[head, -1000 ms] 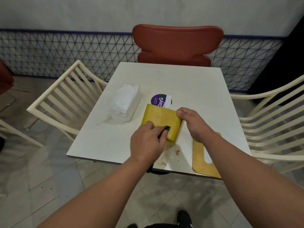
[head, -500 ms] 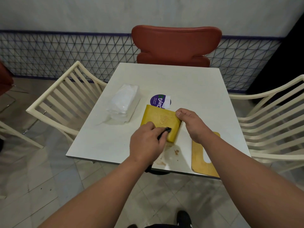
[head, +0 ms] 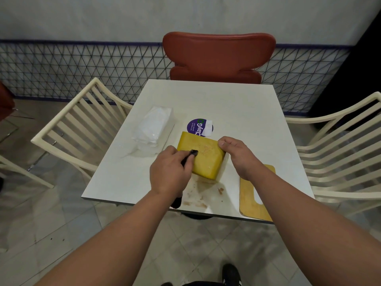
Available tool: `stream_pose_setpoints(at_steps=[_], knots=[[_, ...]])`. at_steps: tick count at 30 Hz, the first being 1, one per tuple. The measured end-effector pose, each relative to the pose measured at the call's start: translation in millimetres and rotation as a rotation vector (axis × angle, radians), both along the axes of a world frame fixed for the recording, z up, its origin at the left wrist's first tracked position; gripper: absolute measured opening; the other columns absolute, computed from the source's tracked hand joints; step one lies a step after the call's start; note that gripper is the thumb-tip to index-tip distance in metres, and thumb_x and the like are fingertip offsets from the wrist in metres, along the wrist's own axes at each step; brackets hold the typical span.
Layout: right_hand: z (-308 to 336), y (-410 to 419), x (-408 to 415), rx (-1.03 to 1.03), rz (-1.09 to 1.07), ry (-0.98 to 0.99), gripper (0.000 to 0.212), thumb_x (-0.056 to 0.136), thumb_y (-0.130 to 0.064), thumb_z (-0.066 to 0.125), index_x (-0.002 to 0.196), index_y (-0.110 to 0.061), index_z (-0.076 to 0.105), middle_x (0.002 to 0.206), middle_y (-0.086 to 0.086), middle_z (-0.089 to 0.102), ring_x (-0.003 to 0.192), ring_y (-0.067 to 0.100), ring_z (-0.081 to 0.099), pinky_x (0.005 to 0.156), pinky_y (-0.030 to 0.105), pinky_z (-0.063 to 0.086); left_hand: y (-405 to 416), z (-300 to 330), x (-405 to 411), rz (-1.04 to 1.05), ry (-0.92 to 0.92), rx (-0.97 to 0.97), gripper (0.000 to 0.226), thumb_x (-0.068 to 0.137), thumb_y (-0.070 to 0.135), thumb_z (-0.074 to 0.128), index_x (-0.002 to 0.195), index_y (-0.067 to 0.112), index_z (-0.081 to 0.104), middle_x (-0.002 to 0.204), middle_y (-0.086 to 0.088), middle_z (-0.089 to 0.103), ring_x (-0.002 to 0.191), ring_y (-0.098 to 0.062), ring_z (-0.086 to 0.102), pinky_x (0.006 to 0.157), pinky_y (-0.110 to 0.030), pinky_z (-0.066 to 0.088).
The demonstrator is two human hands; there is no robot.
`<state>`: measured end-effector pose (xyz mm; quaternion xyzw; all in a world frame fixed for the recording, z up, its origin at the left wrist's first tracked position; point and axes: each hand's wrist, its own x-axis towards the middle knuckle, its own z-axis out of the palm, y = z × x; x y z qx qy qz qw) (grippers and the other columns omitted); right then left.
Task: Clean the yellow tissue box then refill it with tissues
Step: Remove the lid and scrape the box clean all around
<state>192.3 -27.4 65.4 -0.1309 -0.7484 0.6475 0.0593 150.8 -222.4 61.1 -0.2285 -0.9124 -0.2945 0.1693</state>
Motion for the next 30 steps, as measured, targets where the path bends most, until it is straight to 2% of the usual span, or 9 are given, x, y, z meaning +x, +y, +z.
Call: stream_pose_setpoints(at_steps=[6, 11, 16, 19, 23, 28, 30], knots=[[4.0, -1.5, 3.2, -0.008, 0.028, 0.007, 0.025, 0.093, -0.026, 0.047, 0.071, -0.016, 0.051, 0.072, 0.004, 0.042, 0.073, 0.018, 0.035, 0.067, 0.033, 0.03, 25.6, 1.2, 19.1, -0.196, 0.1, -0.058, 0.025, 0.085, 0.043, 0.054, 0.09, 0.031, 0.076, 0.069, 0.005, 0.052, 0.062, -0.019, 0.054, 0.046, -0.022, 0.034], [2.9, -0.2, 4.2, 0.001, 0.001, -0.002, 0.028, 0.099, -0.018, 0.045, 0.072, -0.017, 0.052, 0.07, -0.004, 0.044, 0.069, 0.011, 0.039, 0.068, 0.028, 0.032, 7.3, 3.7, -3.1, -0.005, -0.005, -0.007, 0.019, 0.088, 0.039, 0.06, 0.094, 0.029, 0.075, 0.074, 0.003, 0.051, 0.068, -0.02, 0.055, 0.052, -0.026, 0.039], [5.7, -1.1, 4.9, -0.02, 0.016, 0.014, 0.023, 0.087, -0.032, 0.048, 0.068, -0.02, 0.053, 0.071, 0.0, 0.043, 0.074, 0.018, 0.036, 0.069, 0.033, 0.03, 24.2, 2.6, 17.9, -0.203, 0.087, -0.07, 0.022, 0.085, 0.041, 0.057, 0.091, 0.03, 0.075, 0.07, 0.005, 0.052, 0.062, -0.018, 0.054, 0.046, -0.023, 0.034], [4.7, 2.3, 5.9, 0.006, 0.017, 0.012, 0.025, 0.093, -0.027, 0.048, 0.07, -0.019, 0.053, 0.07, -0.003, 0.044, 0.073, 0.016, 0.038, 0.069, 0.031, 0.031, 14.8, 3.3, 1.4, -0.087, 0.045, -0.048, 0.019, 0.086, 0.041, 0.06, 0.094, 0.031, 0.075, 0.074, 0.004, 0.054, 0.068, -0.02, 0.056, 0.051, -0.024, 0.039], [5.2, 1.4, 4.5, 0.013, 0.008, 0.0, 0.031, 0.1, -0.015, 0.043, 0.07, -0.017, 0.051, 0.066, -0.009, 0.044, 0.064, 0.006, 0.04, 0.066, 0.023, 0.032, 3.7, 12.5, -25.2, 0.054, -0.057, -0.081, 0.025, 0.092, 0.041, 0.054, 0.1, 0.028, 0.073, 0.083, 0.002, 0.054, 0.078, -0.019, 0.055, 0.06, -0.03, 0.045], [4.6, 2.3, 4.4, 0.015, 0.013, -0.005, 0.031, 0.1, -0.016, 0.044, 0.07, -0.017, 0.051, 0.067, -0.008, 0.043, 0.066, 0.009, 0.039, 0.065, 0.024, 0.032, 20.5, 17.2, -15.6, -0.045, -0.001, -0.079, 0.024, 0.091, 0.04, 0.054, 0.097, 0.028, 0.074, 0.079, 0.002, 0.053, 0.074, -0.02, 0.055, 0.055, -0.029, 0.043], [4.2, 2.8, 4.6, 0.011, 0.016, -0.002, 0.031, 0.1, -0.015, 0.044, 0.07, -0.017, 0.051, 0.066, -0.009, 0.043, 0.065, 0.008, 0.039, 0.063, 0.02, 0.033, 19.7, 17.3, -21.4, -0.033, -0.012, -0.079, 0.024, 0.092, 0.041, 0.054, 0.099, 0.029, 0.074, 0.08, 0.002, 0.053, 0.076, -0.02, 0.055, 0.057, -0.028, 0.044]])
